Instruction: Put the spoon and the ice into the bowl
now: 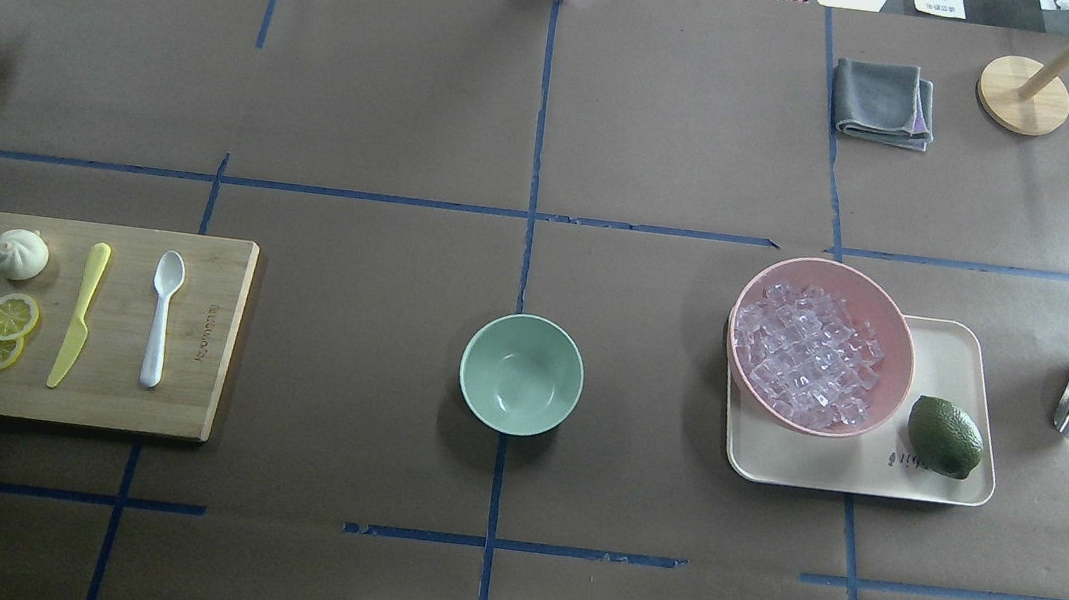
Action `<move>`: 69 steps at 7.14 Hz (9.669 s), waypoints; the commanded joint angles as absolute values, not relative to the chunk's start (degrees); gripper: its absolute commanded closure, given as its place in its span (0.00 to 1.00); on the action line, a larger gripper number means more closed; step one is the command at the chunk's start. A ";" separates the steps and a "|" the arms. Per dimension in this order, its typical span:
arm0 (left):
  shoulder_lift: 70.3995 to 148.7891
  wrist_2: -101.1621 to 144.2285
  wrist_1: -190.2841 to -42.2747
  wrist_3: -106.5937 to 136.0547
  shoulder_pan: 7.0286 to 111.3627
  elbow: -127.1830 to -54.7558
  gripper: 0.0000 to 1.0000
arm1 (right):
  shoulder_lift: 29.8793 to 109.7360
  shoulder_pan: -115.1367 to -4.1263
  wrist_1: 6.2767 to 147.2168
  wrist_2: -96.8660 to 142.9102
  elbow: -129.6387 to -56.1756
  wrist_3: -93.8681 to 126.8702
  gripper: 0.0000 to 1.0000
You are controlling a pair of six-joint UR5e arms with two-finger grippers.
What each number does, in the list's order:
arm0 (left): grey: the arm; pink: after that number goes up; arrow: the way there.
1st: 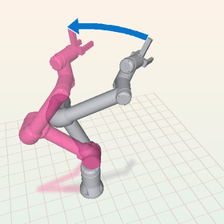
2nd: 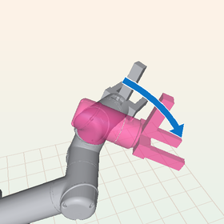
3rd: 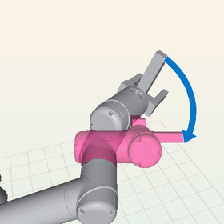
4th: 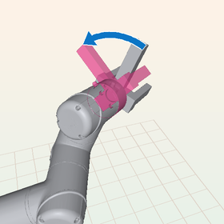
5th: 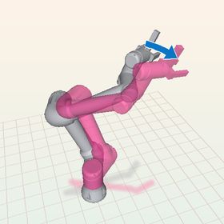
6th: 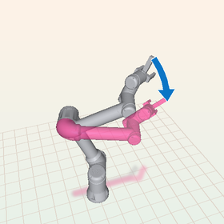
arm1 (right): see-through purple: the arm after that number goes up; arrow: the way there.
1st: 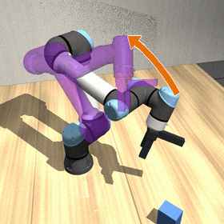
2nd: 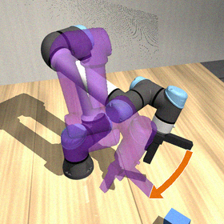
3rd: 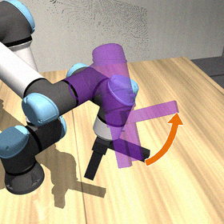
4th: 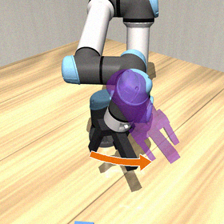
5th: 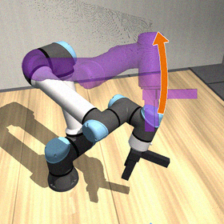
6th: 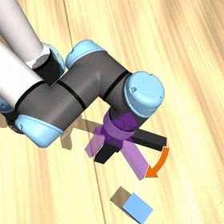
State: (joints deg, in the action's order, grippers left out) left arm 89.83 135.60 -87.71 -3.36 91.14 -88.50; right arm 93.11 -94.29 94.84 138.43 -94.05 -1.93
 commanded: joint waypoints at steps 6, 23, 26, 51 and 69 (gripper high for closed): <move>89.83 135.44 -88.33 -3.25 91.14 -88.59 0.00 | 93.25 -94.22 94.57 138.25 -94.13 -1.76 0.00; 93.16 120.00 -104.06 61.67 48.29 -112.33 0.03 | 93.25 -94.22 94.75 138.16 -97.65 -1.14 0.00; 93.08 114.97 -107.12 67.40 40.89 -110.40 0.05 | 93.25 -94.22 94.75 138.08 -97.65 -1.23 0.00; 129.97 118.33 -87.53 84.81 30.43 -103.46 1.00 | 89.30 -81.86 94.57 137.20 -109.31 16.46 0.01; 120.54 123.57 -78.14 66.13 42.25 -114.84 0.00 | 81.04 -45.64 81.74 117.35 -115.67 56.25 0.01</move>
